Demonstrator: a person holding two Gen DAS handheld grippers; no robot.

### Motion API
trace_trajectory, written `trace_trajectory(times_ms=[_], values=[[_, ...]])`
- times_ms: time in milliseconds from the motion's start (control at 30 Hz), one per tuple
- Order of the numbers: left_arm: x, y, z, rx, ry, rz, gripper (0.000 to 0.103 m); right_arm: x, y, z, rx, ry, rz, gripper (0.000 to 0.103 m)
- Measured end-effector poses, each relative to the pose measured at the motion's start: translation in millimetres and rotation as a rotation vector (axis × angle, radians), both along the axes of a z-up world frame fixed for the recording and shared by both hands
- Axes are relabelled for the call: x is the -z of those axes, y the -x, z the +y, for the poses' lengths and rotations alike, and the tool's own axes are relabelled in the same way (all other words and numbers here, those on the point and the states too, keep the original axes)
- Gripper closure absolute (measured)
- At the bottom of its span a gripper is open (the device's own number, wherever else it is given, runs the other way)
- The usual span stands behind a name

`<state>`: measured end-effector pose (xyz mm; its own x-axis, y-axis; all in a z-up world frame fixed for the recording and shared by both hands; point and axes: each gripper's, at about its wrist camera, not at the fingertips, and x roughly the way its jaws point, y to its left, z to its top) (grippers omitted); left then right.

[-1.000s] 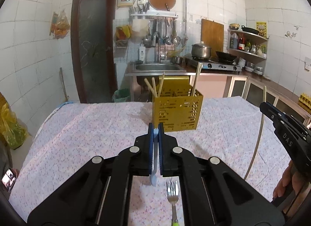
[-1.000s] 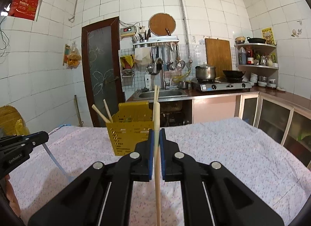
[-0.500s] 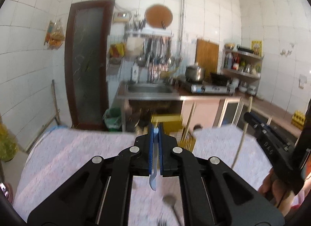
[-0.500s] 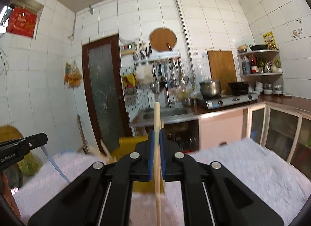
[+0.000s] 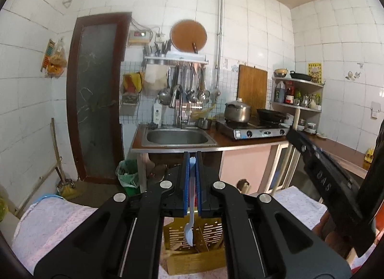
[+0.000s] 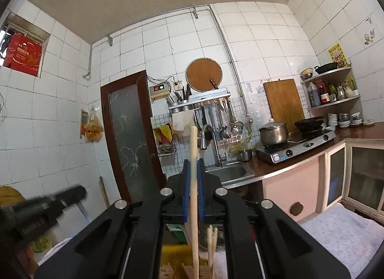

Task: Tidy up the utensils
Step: 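Lower both items into the yellow holder and open both grippers, then grasp the green-handled fork with the left gripper while the right gripper grasps the grey spoon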

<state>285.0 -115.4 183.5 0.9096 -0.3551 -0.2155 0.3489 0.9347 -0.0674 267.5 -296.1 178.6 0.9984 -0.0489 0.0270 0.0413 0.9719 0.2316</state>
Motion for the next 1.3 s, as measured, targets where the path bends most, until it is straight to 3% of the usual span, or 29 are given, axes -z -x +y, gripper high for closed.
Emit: trace_trajectory(times_ms=[133,367,567,600,633,667,733,867,1033,1300], values=[[24,-22,-5,0.001,-0.012,0.035,0.100,17,-22,4,-0.006,0.032,0.013,0.097],[63,-39,0,-0.006,-0.032,0.091,0.100,64,-40,6,-0.023,0.057,0.116,0.097],[71,-41,15,-0.030,-0.025,0.142,0.097,70,-34,10,-0.046,0.088,0.228,0.096],[69,-38,18,-0.036,-0.026,0.146,0.092,68,-31,10,-0.037,0.096,0.247,0.096],[64,-32,24,-0.042,-0.028,0.154,0.079,66,-27,10,-0.032,0.099,0.262,0.091],[61,-28,28,-0.048,-0.030,0.157,0.059,63,-19,10,-0.028,0.098,0.284,0.069],[53,-13,38,-0.078,-0.035,0.144,0.043,60,-3,10,-0.017,0.088,0.303,0.039],[42,26,63,-0.122,-0.081,0.129,0.005,61,37,18,0.003,0.113,0.394,0.035],[62,53,99,-0.165,-0.100,0.239,0.005,95,68,36,-0.021,0.104,0.544,0.027],[145,78,146,-0.231,-0.148,0.454,0.005,169,83,93,-0.085,0.173,0.800,0.027]])
